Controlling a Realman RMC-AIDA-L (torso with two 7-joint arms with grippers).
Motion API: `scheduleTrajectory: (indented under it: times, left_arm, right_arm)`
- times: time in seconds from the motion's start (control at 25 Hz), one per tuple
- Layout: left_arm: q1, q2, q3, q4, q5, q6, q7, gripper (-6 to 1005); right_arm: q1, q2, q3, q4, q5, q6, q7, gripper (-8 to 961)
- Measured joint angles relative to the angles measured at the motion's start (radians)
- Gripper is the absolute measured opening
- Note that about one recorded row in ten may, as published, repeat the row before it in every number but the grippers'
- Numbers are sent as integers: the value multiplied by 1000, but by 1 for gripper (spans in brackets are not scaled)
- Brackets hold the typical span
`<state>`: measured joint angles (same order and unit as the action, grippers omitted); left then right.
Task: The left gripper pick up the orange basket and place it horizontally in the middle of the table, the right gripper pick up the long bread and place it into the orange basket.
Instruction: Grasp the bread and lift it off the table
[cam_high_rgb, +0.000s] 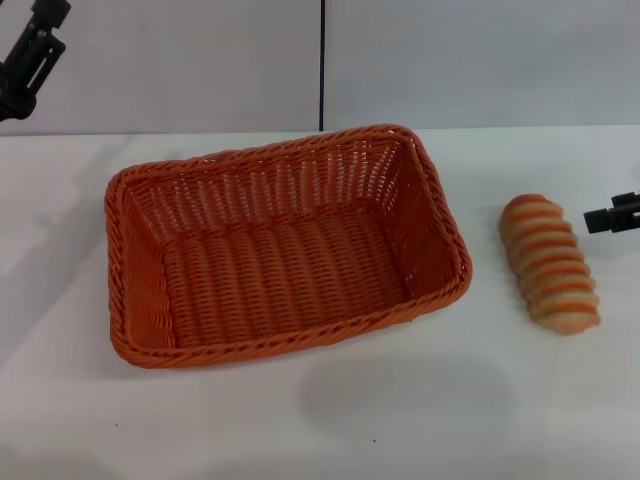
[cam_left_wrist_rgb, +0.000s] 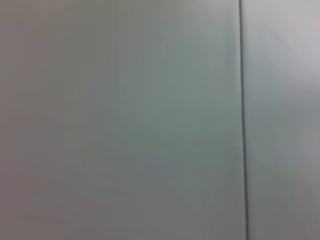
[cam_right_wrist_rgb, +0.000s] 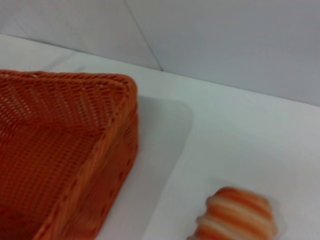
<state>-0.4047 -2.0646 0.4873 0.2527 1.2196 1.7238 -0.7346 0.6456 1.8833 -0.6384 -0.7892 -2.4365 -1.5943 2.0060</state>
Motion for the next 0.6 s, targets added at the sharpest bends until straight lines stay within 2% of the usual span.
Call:
scheduleTrajectory:
  times: [0.2, 0.36, 0.6]
  left_arm:
    - [5, 0, 29, 2, 0, 7, 31, 676]
    - [6, -1, 64, -2, 0, 18, 61, 671]
    - [11, -3, 68, -5, 0, 24, 65, 663]
  right_arm:
    - [2, 15, -1, 33, 2, 68, -6, 719]
    - [13, 21, -1, 62, 4, 91, -13, 719]
    - [32, 26, -1, 107, -2, 128, -13, 718]
